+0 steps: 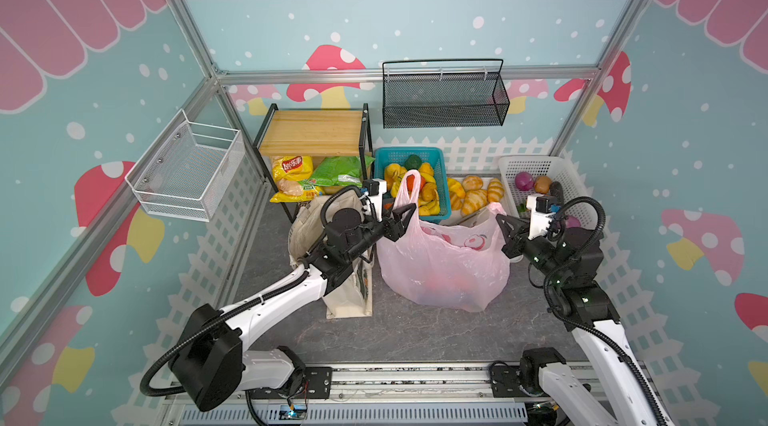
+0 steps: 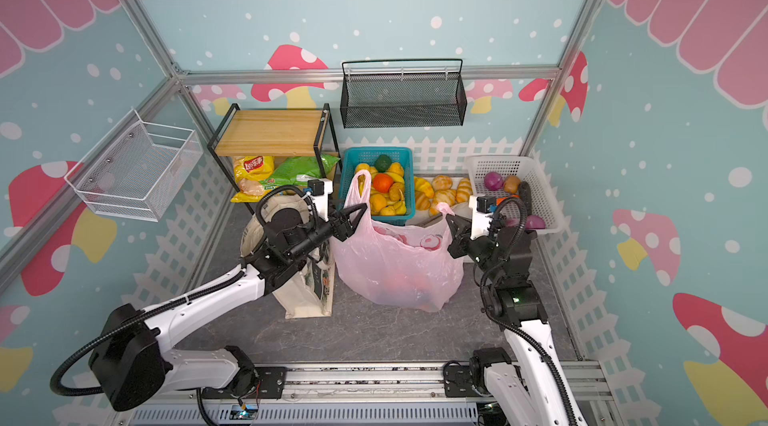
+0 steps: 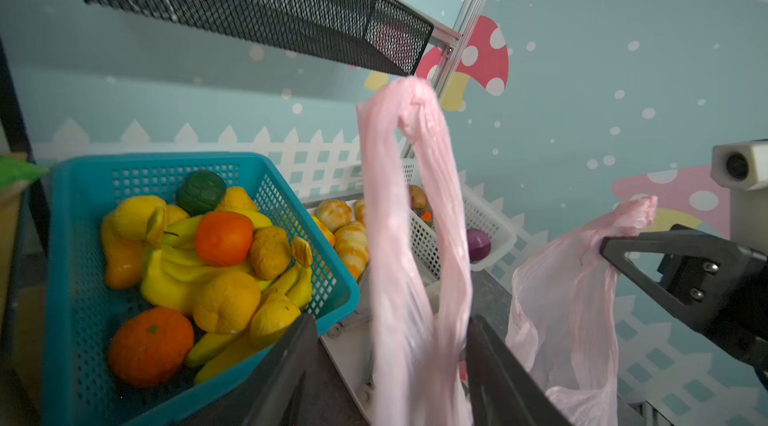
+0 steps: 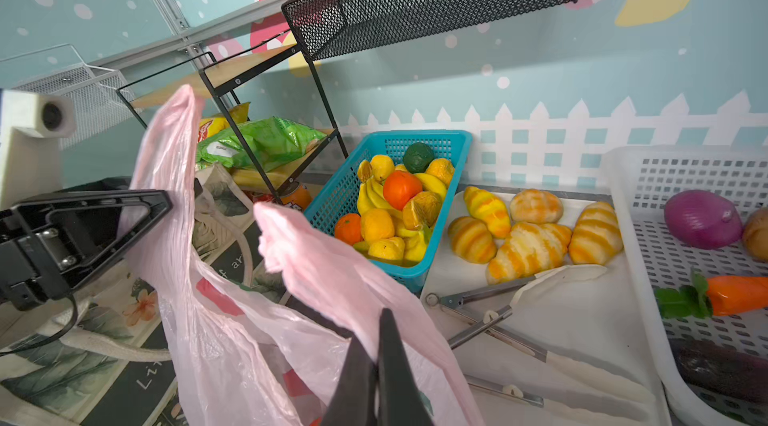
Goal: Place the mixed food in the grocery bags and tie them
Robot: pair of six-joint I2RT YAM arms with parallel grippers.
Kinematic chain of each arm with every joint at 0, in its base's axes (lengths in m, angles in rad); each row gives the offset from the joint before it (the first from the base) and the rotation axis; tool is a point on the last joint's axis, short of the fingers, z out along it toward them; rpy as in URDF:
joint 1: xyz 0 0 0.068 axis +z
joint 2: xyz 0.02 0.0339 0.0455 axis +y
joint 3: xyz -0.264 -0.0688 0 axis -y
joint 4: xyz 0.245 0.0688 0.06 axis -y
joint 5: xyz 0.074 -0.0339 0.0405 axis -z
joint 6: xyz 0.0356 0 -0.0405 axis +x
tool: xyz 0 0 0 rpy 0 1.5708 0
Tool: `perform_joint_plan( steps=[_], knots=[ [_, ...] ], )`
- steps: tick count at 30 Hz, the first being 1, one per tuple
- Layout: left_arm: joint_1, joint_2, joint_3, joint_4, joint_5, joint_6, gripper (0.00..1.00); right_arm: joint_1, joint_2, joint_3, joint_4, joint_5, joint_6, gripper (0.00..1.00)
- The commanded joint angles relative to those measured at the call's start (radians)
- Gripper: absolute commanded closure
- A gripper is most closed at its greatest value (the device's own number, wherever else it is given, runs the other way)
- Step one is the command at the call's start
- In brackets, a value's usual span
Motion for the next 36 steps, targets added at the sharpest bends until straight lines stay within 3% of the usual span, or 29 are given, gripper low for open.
perform_joint_plan(
  steps=[1,7,9,11,14,20,29,33,36],
  knots=[
    [-0.053,-0.108,-0.016,-0.033,-0.186,0.054,0.35,-0.004,-0.013,-0.023,0.091,-0.058,0.006,1.0],
    [-0.22,-0.217,0.007,-0.076,-0.306,0.163,0.34,-0.005,-0.005,-0.052,0.191,-0.125,0.06,1.0],
    [-0.292,-0.207,0.049,-0.093,-0.257,0.23,0.38,-0.004,-0.006,-0.064,0.225,-0.148,0.067,1.0],
    [-0.333,-0.16,0.125,-0.162,-0.141,0.24,0.4,-0.004,-0.011,-0.074,0.242,-0.152,0.067,1.0],
    [-0.345,-0.019,0.291,-0.283,-0.031,0.163,0.42,-0.004,-0.025,-0.091,0.256,-0.149,0.064,1.0],
    [-0.349,0.22,0.556,-0.395,0.026,0.043,0.41,-0.003,-0.047,-0.122,0.28,-0.156,0.077,1.0],
    [-0.365,0.424,0.774,-0.51,-0.01,-0.009,0.38,-0.003,-0.031,-0.134,0.326,-0.181,0.101,1.0],
    [-0.364,0.464,0.805,-0.523,-0.055,0.011,0.46,-0.003,-0.031,-0.137,0.329,-0.181,0.099,1.0],
    [-0.362,0.486,0.82,-0.507,-0.042,0.011,0.59,-0.004,-0.027,-0.14,0.329,-0.183,0.096,1.0]
  ],
)
